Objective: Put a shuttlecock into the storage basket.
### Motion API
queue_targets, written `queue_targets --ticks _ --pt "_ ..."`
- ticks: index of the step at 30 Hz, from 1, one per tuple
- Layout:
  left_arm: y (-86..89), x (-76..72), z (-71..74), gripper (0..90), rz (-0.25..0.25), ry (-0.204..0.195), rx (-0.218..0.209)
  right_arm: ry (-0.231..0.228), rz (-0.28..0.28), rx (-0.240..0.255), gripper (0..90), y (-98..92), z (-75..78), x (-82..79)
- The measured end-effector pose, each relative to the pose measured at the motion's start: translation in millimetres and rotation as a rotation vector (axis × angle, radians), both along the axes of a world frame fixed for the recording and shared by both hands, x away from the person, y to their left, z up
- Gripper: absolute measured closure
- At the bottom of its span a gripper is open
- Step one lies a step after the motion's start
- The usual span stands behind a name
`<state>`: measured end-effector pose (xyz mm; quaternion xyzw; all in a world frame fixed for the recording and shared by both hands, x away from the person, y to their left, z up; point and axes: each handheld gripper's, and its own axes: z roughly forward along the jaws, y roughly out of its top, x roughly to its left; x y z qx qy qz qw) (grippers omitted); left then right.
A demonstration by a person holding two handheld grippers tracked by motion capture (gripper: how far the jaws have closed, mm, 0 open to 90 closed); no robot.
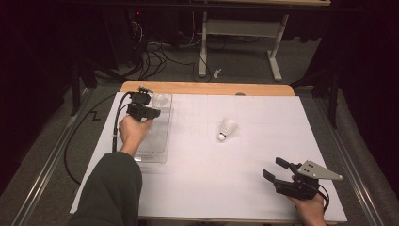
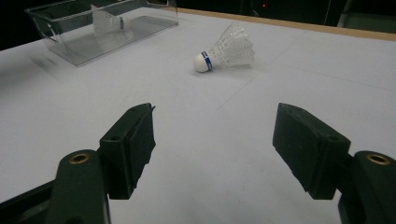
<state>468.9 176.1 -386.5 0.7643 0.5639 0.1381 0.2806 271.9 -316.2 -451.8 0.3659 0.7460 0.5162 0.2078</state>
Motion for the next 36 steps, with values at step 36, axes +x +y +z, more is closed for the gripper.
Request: queue_targets --ticks 36 --pt "1.4 -45.4 10.8 39.0 -0.02 -0.233 -0.1 -0.002 -0.001 0.001 29.6 0.3 0.1 -0.2"
